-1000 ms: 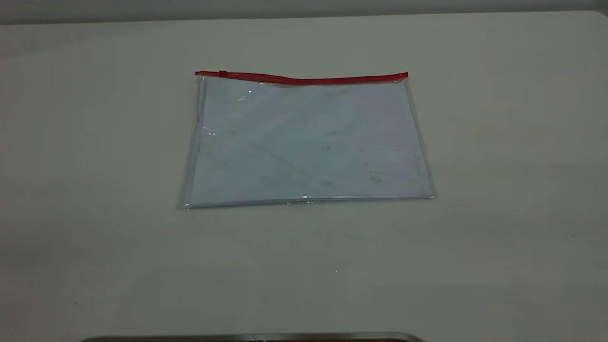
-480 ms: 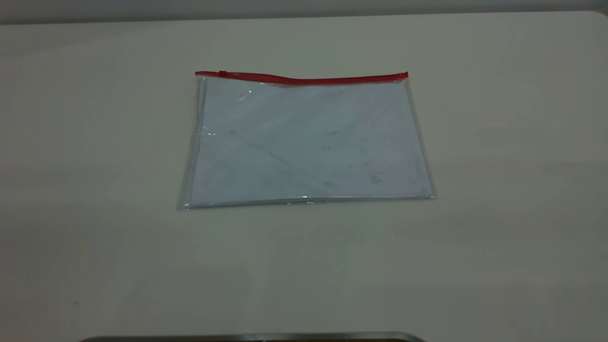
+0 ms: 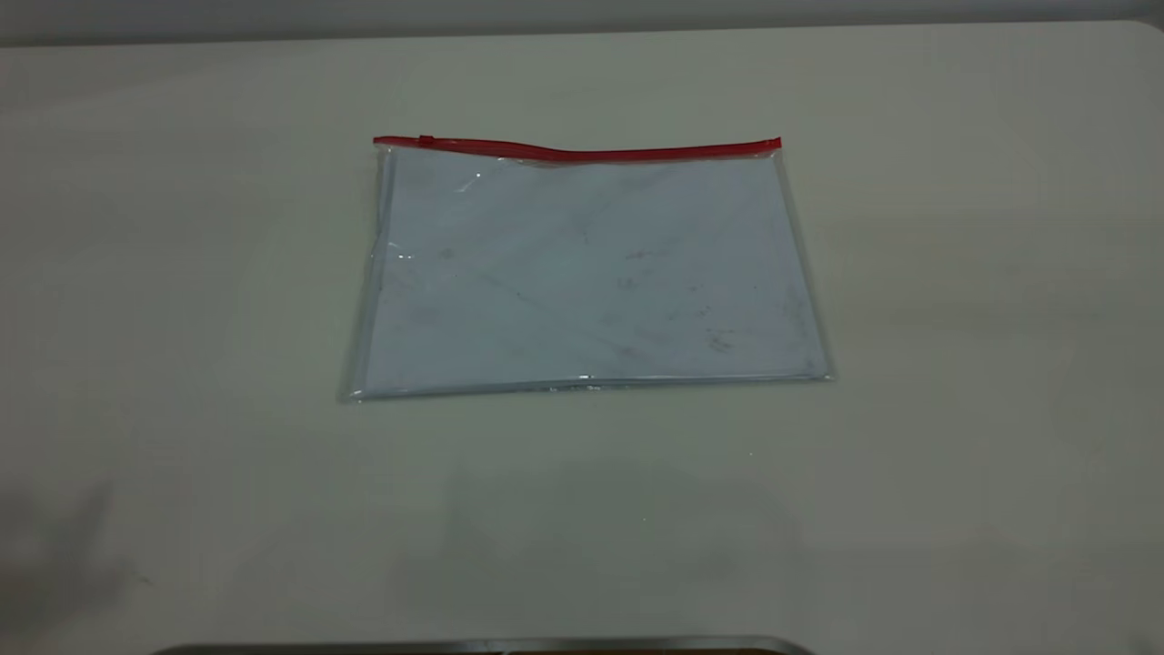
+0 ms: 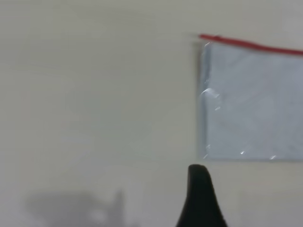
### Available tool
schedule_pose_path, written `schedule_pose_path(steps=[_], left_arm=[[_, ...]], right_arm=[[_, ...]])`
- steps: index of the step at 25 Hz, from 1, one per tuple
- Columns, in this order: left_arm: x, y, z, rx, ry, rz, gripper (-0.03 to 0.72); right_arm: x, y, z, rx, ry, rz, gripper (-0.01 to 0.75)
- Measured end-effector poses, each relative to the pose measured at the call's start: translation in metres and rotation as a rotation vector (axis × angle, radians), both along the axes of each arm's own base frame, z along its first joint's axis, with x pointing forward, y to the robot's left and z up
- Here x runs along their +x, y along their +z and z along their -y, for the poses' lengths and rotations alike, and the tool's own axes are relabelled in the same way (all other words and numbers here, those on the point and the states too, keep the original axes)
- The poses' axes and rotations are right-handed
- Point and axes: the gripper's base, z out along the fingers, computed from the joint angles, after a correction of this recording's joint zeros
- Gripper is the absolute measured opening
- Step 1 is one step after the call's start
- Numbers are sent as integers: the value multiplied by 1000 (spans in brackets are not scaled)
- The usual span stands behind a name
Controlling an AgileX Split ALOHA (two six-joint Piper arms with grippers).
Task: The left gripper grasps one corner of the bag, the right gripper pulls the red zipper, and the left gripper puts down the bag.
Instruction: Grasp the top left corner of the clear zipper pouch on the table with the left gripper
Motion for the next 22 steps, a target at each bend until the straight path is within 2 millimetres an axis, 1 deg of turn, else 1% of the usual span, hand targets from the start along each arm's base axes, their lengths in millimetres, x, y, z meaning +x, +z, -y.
schedule_pose_path(steps=[3, 5, 7, 10, 12, 14, 15, 17, 20, 22], left_arm=[[52, -11, 3, -4, -62, -39, 590], [87, -24, 5, 14, -120, -61, 590], [119, -33, 7, 14, -169, -60, 590], [162, -54, 11, -8, -230, -89, 590], [186, -76, 13, -29, -267, -136, 590], [205, -97, 16, -56, -297, -181, 590], [214, -110, 16, -64, -310, -207, 590], [225, -134, 17, -80, -327, -250, 590], [236, -169, 18, -79, -360, -295, 590], [239, -185, 18, -79, -384, -301, 590]], right_arm=[[33, 5, 2, 19, -17, -40, 576], [53, 7, 3, 29, -30, -55, 576], [74, 6, 5, 29, -42, -74, 576], [102, -1, 7, 8, -40, -117, 576], [120, -5, 8, -1, -39, -152, 576], [138, -11, 9, -7, -39, -187, 576], [146, -14, 10, -12, -37, -206, 576], [161, -19, 11, -24, -30, -229, 576], [180, -29, 12, -40, -21, -265, 576], [189, -38, 13, -47, -21, -284, 576]])
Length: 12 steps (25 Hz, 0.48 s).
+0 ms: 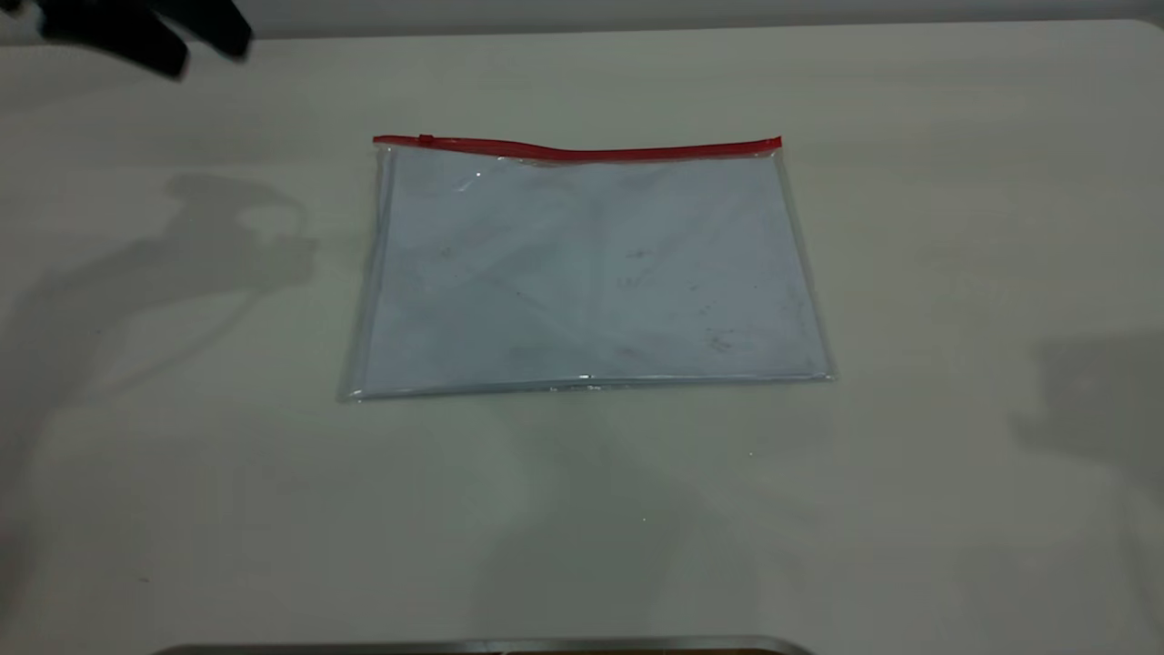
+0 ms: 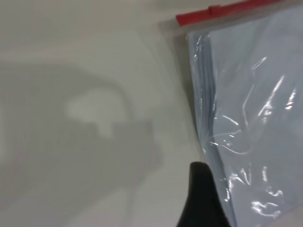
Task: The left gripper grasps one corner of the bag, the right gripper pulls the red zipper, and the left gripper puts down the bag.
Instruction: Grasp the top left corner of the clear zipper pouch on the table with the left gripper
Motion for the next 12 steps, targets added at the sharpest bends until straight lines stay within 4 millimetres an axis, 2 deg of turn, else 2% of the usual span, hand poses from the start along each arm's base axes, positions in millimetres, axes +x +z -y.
schedule_pose_path(steps=[6, 12], left_arm=[[8, -31, 7, -79, -22, 40, 590], [17, -64, 8, -98, -29, 110, 590]], right_arm=[[15, -21, 1, -21, 17, -50, 577], [17, -24, 1, -24, 19, -59, 577]])
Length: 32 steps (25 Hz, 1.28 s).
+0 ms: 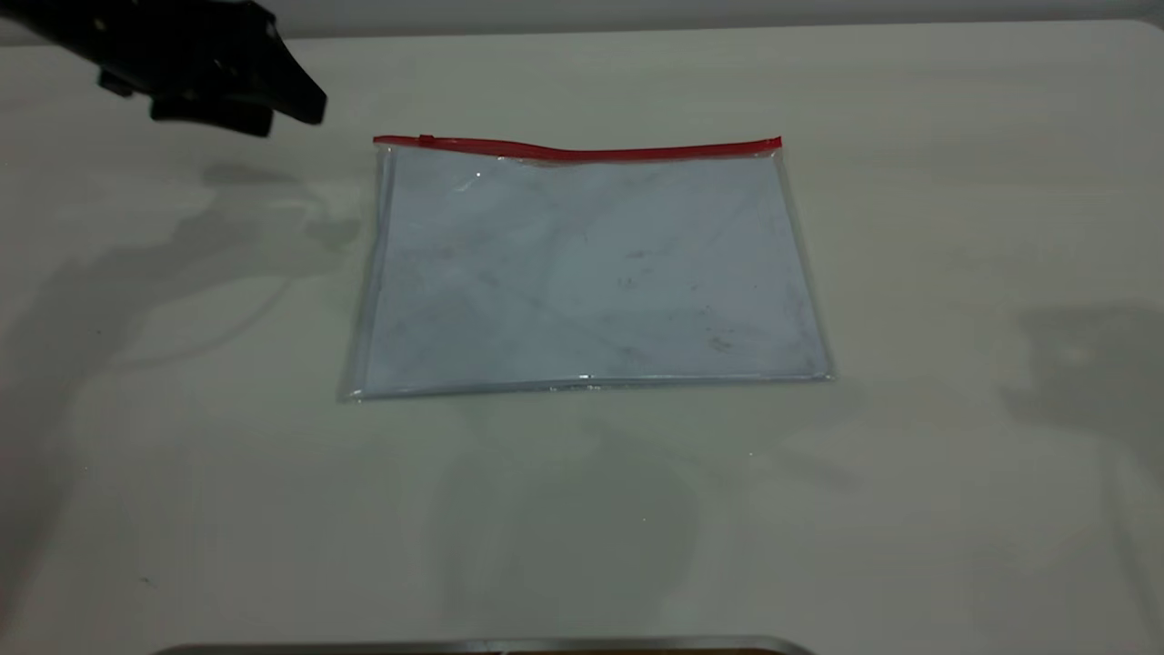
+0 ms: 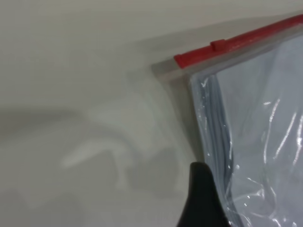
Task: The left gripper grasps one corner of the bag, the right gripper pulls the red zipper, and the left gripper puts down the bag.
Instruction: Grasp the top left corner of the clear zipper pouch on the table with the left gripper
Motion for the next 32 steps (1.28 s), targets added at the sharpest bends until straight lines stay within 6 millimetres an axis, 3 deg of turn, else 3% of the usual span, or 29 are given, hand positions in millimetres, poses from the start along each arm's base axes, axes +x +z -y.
schedule_pose_path(steps=[15, 29, 32], left_arm=[[22, -56, 7, -95, -14, -23, 590], [21, -89, 24, -186, 7, 15, 590], [21, -90, 28, -241, 5, 32, 560]], right_arm=[[0, 0, 0, -3, 7, -5, 577], [-1, -1, 0, -2, 8, -10, 578], [-1, -1, 0, -2, 8, -10, 578]])
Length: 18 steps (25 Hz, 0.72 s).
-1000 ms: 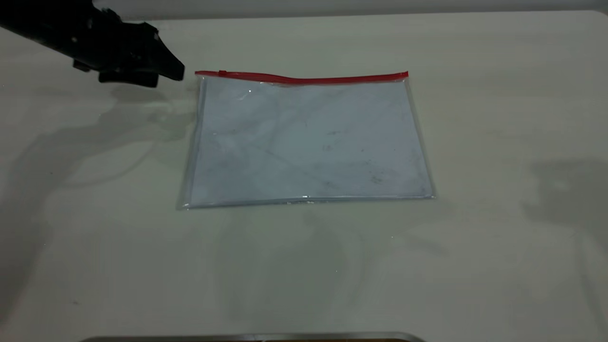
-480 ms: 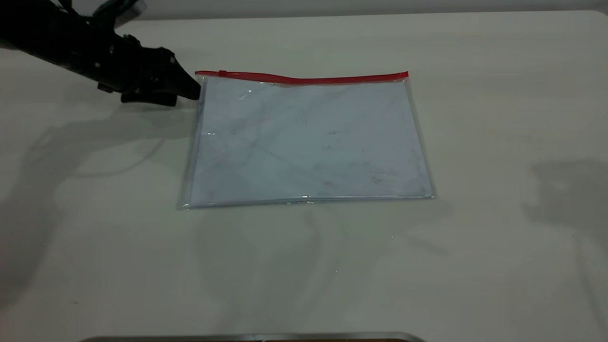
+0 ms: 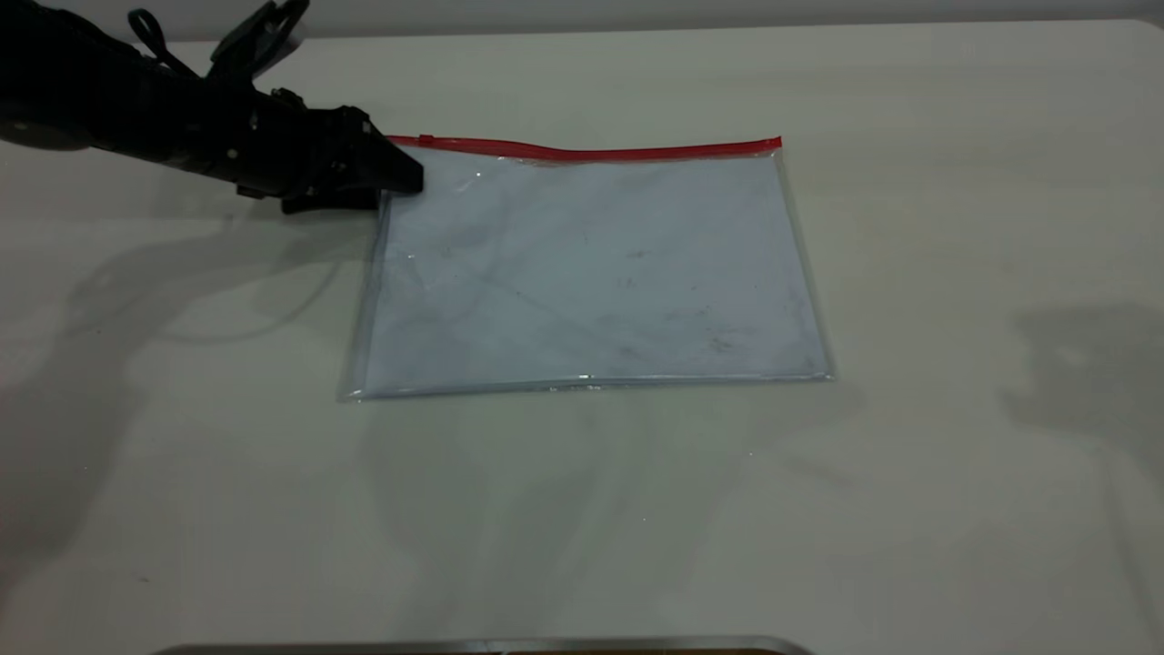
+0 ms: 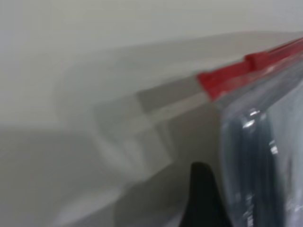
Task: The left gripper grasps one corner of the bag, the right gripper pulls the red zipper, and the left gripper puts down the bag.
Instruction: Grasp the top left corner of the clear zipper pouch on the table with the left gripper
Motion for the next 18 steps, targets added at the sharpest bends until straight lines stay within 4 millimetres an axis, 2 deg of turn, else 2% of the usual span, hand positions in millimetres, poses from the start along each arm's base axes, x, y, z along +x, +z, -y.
schedule_pose_path(steps=[1, 3, 7, 8, 12, 18], left_arm=[[0, 0, 1, -15, -3, 6, 535], [0, 1, 3, -30, -6, 18, 433], [0, 2, 4, -27, -23, 39, 119], [0, 2, 5, -24, -32, 49, 75], [4, 6, 6, 25, -140, 163, 53], [11, 34, 18, 28, -580, 496, 53]], right_arm=[[0, 0, 0, 0, 0, 0, 578], [0, 0, 0, 0, 0, 0, 578], [0, 0, 0, -1, 1, 0, 578], [0, 0, 0, -2, 3, 0, 578], [1, 0, 0, -18, 29, 10, 578], [18, -18, -11, -94, 163, 36, 578]])
